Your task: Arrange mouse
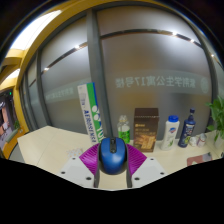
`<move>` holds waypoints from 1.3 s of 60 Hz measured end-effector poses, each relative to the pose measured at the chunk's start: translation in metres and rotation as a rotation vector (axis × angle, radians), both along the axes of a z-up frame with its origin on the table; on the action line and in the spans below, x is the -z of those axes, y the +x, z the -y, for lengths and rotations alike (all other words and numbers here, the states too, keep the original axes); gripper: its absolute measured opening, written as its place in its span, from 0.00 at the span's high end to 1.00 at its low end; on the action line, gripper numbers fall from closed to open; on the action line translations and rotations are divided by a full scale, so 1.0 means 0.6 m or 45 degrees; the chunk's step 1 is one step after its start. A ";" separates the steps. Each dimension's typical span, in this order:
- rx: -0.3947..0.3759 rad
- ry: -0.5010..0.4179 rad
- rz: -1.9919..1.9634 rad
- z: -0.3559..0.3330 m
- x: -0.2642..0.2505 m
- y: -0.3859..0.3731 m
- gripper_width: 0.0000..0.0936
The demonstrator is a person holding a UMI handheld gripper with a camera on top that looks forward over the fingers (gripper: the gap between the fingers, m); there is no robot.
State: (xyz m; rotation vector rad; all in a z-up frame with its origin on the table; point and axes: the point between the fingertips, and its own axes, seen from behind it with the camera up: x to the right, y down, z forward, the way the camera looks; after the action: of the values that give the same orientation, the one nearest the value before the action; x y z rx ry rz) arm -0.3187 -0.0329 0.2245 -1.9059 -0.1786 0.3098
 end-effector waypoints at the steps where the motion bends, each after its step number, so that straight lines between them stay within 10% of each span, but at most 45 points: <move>1: 0.016 0.018 -0.003 -0.008 -0.019 0.033 0.61; 10: 0.232 0.040 0.051 -0.068 -0.025 0.368 0.61; 20: 0.426 -0.230 0.194 -0.079 0.179 0.665 0.61; 37: 0.433 -0.530 0.202 -0.048 0.394 0.773 0.52; 43: 0.436 -0.509 0.214 -0.048 0.386 0.777 0.41; 49: 0.442 -0.511 0.201 -0.035 0.361 0.767 0.08; 78: 0.510 -0.350 0.329 0.216 0.138 0.702 0.09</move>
State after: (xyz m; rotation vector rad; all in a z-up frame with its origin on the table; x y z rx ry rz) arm 0.1023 -0.1627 0.1419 -2.1967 0.0814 -0.1933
